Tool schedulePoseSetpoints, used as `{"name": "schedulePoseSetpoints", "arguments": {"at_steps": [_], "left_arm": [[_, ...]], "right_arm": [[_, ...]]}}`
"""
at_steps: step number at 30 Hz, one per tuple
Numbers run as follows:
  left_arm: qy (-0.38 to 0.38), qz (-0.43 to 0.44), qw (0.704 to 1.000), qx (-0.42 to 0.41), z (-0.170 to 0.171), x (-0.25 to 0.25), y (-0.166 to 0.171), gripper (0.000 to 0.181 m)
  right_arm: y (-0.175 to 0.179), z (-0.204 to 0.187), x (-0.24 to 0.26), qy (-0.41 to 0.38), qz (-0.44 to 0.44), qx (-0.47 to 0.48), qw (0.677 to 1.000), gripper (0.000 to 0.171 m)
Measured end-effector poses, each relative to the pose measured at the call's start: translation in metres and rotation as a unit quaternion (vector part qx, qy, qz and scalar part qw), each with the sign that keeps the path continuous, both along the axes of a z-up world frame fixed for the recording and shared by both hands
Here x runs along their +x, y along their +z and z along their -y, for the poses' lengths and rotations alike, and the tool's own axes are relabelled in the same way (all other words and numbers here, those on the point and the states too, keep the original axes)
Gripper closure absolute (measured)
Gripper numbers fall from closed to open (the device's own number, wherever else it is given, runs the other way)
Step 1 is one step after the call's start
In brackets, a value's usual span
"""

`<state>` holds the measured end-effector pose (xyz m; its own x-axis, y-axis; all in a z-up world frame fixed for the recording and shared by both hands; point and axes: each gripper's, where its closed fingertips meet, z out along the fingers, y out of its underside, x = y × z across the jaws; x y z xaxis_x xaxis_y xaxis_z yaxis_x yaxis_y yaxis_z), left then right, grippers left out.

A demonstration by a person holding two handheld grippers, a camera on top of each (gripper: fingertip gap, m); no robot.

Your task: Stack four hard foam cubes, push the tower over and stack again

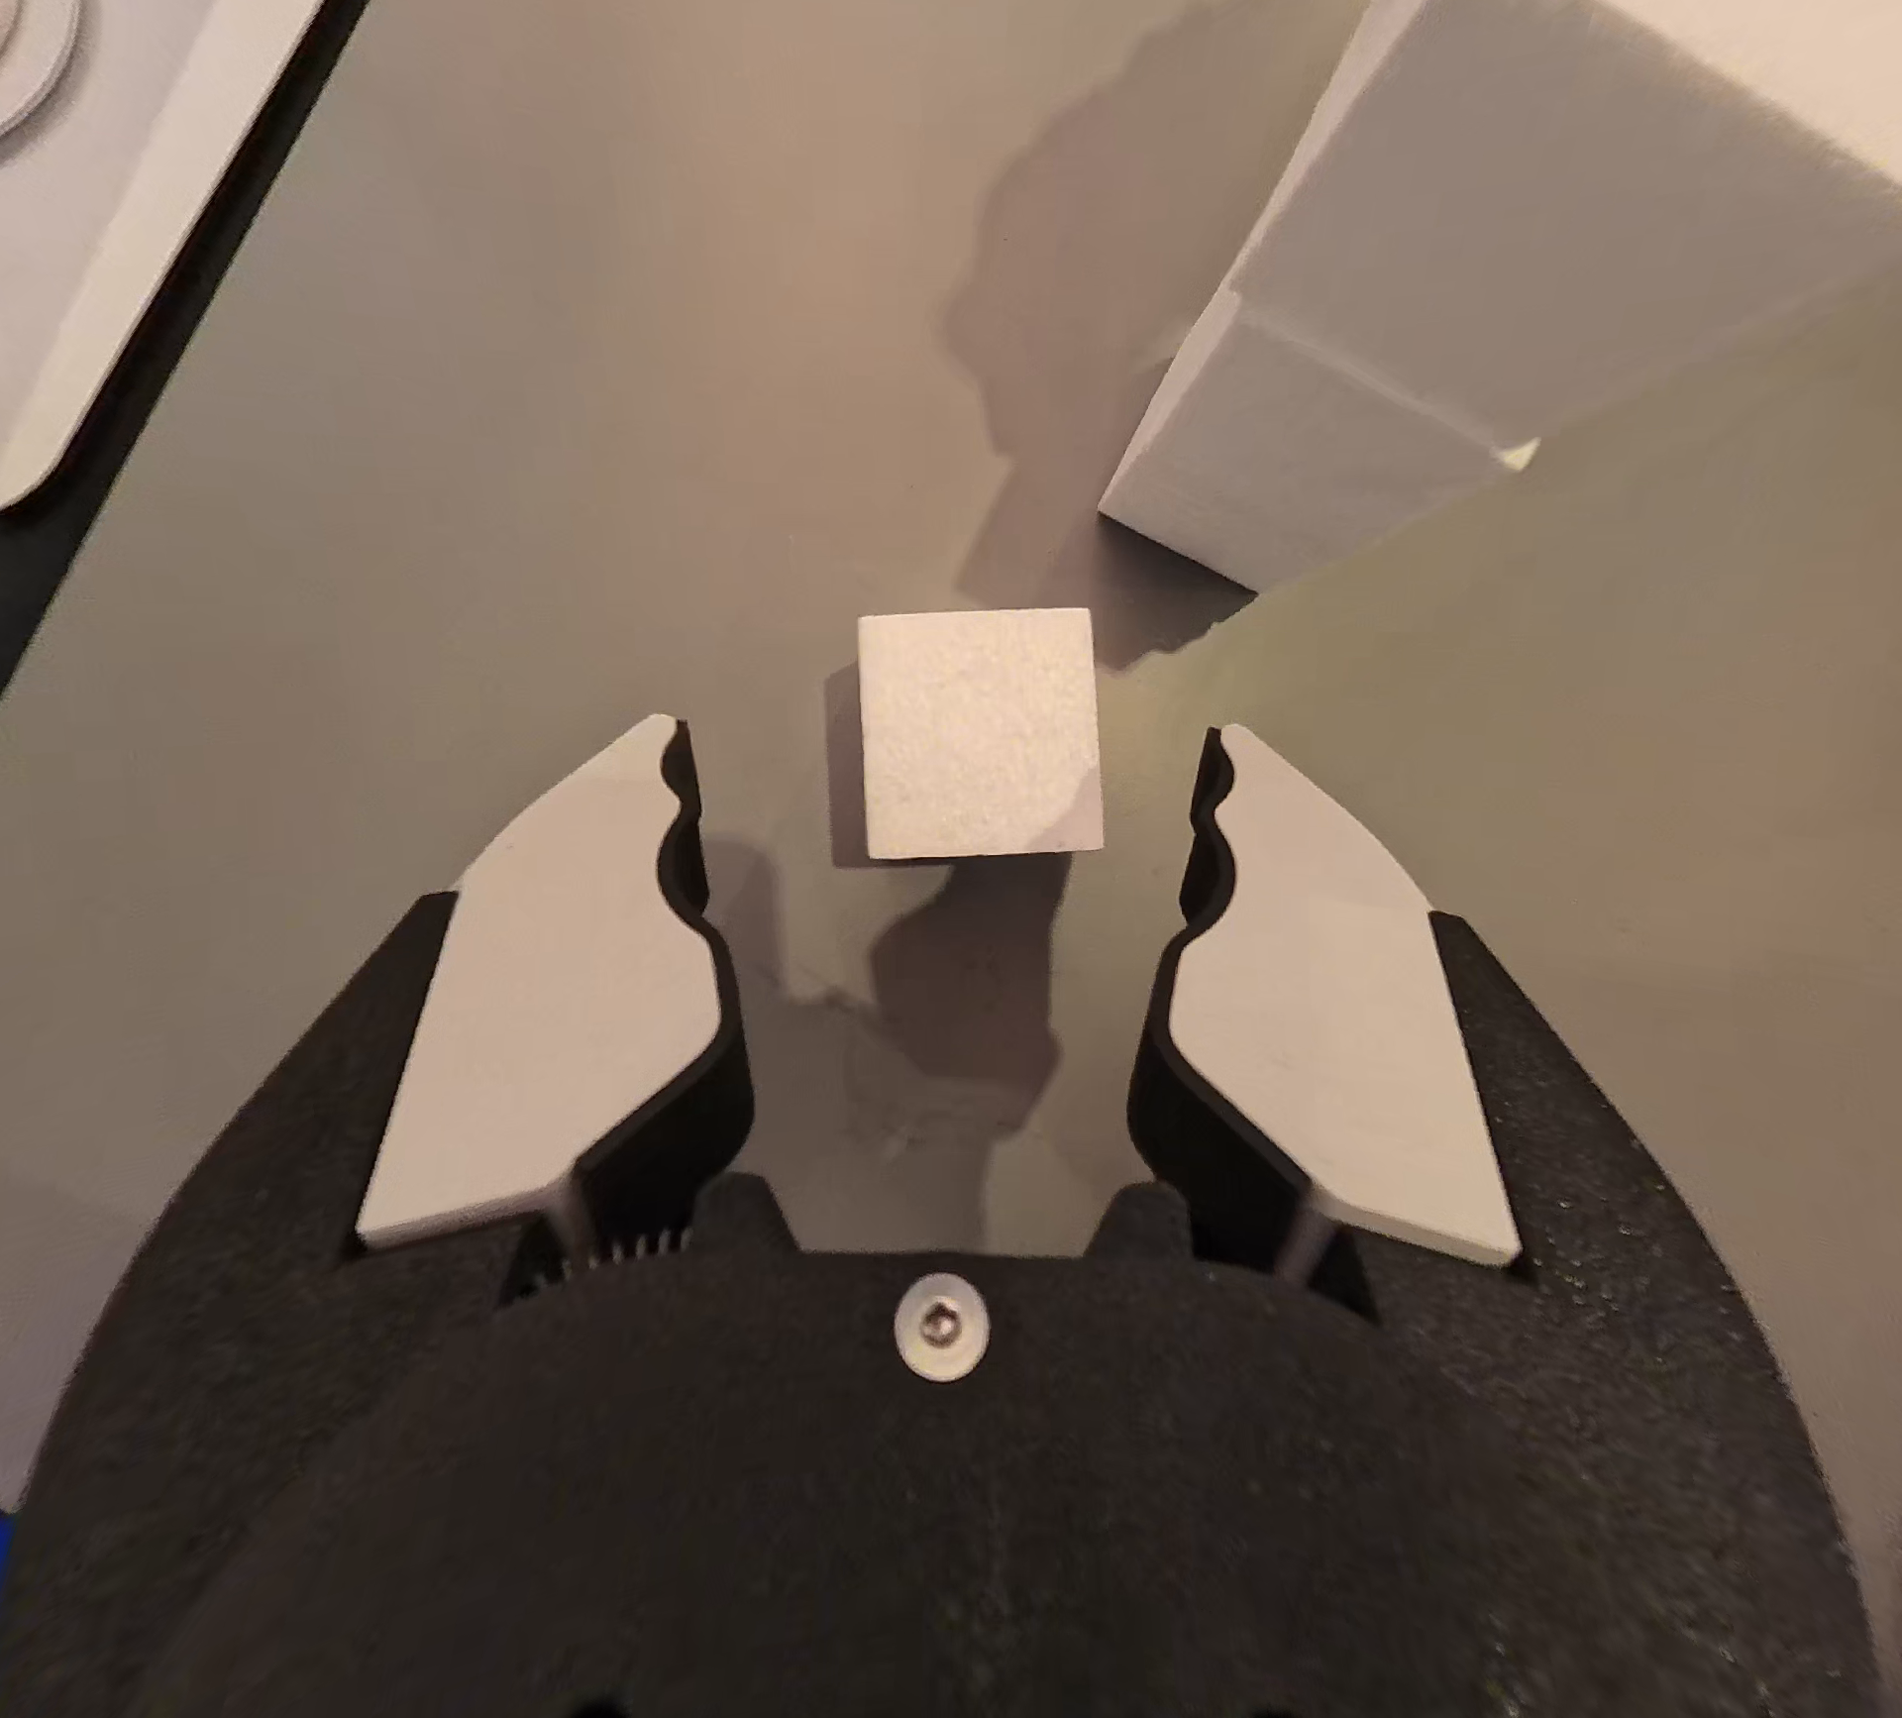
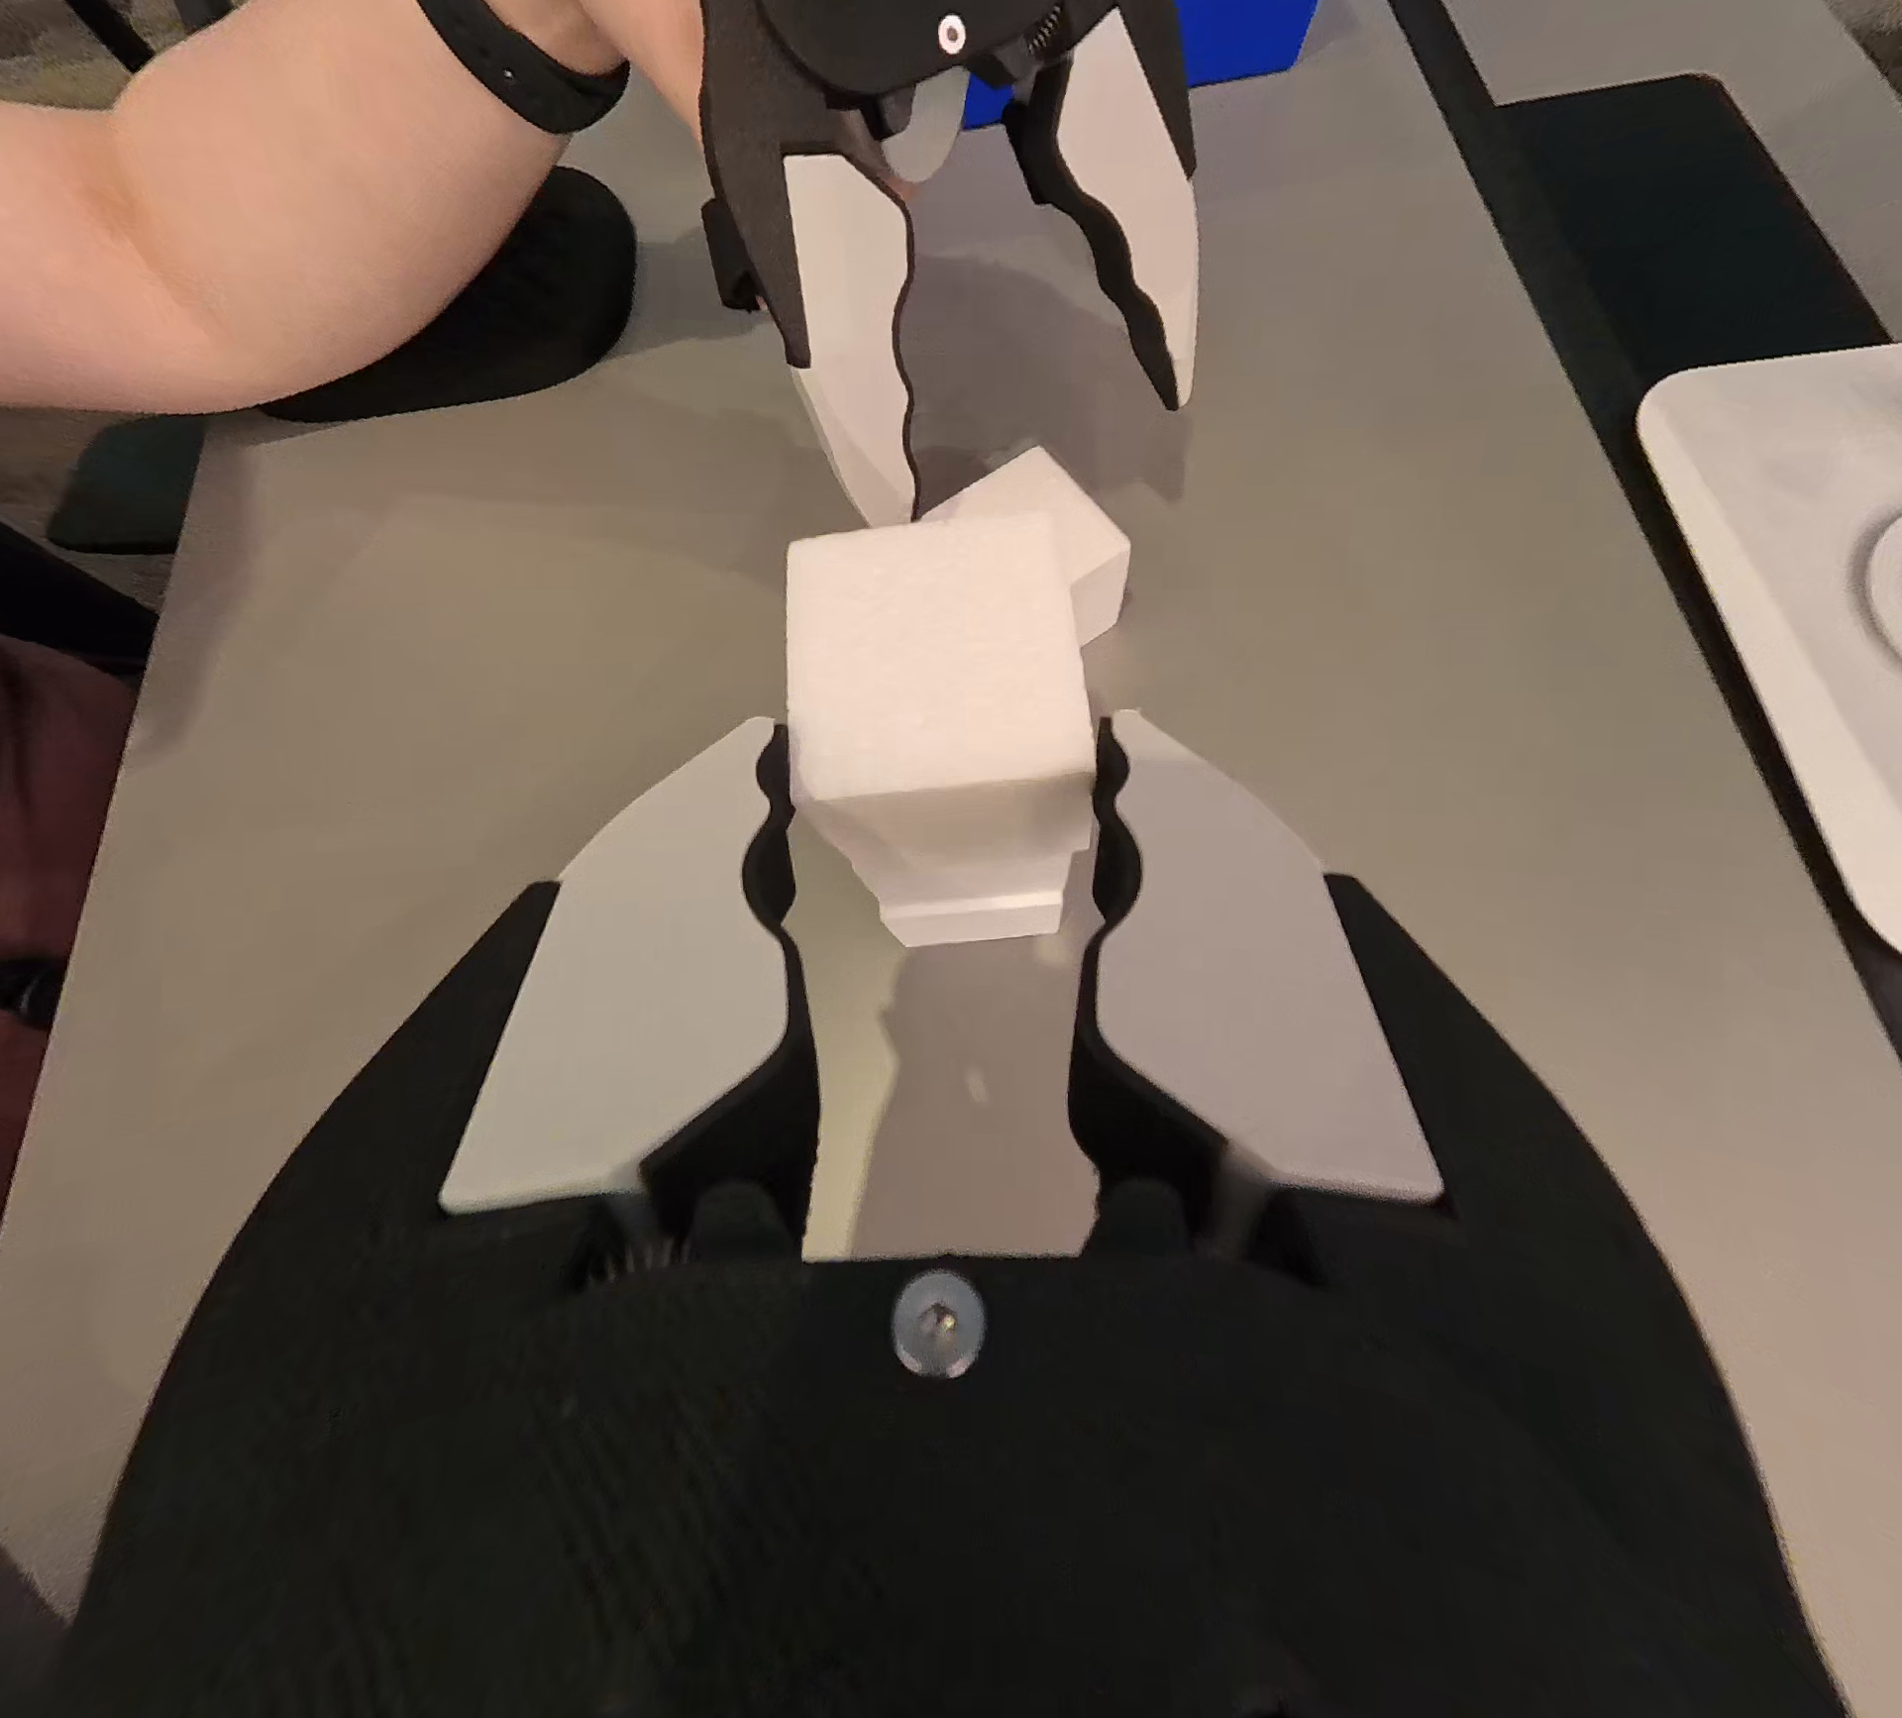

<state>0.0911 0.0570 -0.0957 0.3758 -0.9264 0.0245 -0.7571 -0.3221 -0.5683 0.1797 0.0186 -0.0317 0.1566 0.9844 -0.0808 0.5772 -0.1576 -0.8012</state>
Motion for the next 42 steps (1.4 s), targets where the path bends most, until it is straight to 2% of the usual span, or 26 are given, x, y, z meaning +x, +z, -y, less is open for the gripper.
{"name": "schedulePoseSetpoints", "arguments": {"at_steps": [5,10,12,14,17,20,25,28,31,37,42], "left_arm": [[0.000,-0.022,1.000,-0.010,0.003,0.001,-0.012,0.090],[0.005,-0.058,0.998,-0.015,0.002,-0.001,-0.032,0.093],[0.001,-0.068,0.998,-0.016,0.002,-0.001,-0.038,0.103],[-0.006,-0.075,0.997,-0.015,0.002,0.000,-0.041,0.125],[-0.001,-0.068,0.998,-0.009,-0.002,-0.002,-0.036,0.126],[0.014,-0.042,0.999,0.025,-0.010,-0.010,-0.009,0.126],[-0.004,0.088,0.992,0.088,0.003,0.003,0.078,0.126],[-0.034,0.108,0.987,0.114,0.008,0.016,0.113,0.126],[-0.075,0.102,0.988,0.084,0.022,0.038,0.138,0.126],[-0.183,-0.006,0.981,0.062,0.043,0.075,0.133,0.126],[-0.198,-0.055,0.978,0.041,0.040,0.084,0.118,0.126]], "right_arm": [[0.001,0.002,-0.001,0.009,-0.018,-0.001,1.000,0.108],[0.020,0.006,0.015,0.007,-0.051,0.026,0.998,0.103],[0.026,0.008,0.027,0.003,-0.063,0.027,0.998,0.103],[0.032,0.009,0.040,-0.001,-0.073,0.032,0.997,0.104],[0.044,0.008,0.062,-0.016,-0.085,0.045,0.995,0.104],[0.068,0.010,0.085,-0.031,-0.125,0.067,0.989,0.104],[0.090,0.003,0.129,-0.076,-0.190,0.061,0.977,0.107],[0.100,0.001,0.145,-0.098,-0.213,0.056,0.971,0.110],[0.108,0.005,0.152,-0.093,-0.223,0.073,0.968,0.111],[0.109,0.000,0.164,-0.105,-0.235,0.071,0.964,0.111],[0.112,0.002,0.167,-0.103,-0.246,0.072,0.961,0.112]]}}
